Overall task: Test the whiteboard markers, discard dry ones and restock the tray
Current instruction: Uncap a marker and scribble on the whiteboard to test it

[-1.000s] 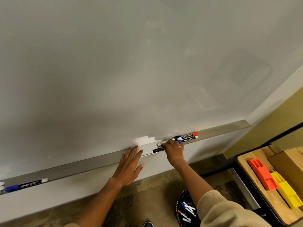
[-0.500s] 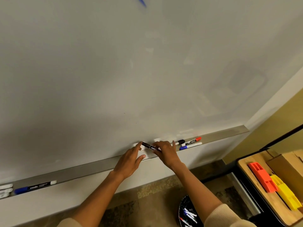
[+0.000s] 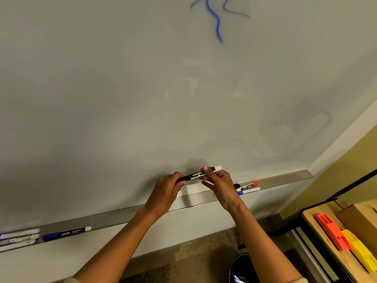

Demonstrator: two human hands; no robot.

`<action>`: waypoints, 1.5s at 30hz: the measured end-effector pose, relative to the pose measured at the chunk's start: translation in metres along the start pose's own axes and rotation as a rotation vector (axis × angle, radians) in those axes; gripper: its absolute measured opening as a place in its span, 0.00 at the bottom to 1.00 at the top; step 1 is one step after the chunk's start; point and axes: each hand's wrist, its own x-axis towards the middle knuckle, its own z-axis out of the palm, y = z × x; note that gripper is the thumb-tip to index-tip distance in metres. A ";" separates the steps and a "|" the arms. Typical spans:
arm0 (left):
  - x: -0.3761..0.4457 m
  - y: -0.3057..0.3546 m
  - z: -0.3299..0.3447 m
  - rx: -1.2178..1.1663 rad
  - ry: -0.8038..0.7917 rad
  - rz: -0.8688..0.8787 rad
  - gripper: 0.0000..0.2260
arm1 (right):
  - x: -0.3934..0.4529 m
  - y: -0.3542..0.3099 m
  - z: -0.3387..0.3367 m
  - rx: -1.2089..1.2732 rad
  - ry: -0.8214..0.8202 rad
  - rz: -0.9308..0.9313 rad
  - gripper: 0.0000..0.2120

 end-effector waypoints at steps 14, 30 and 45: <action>0.001 0.053 -0.040 0.143 0.088 0.165 0.24 | -0.017 -0.042 0.071 -0.057 0.275 -0.309 0.20; 0.012 0.075 -0.085 -0.156 0.329 0.203 0.08 | -0.009 -0.135 0.028 0.555 0.373 -0.400 0.14; 0.097 0.144 -0.197 0.317 0.832 0.610 0.06 | -0.029 -0.220 0.131 -0.024 0.073 -0.941 0.17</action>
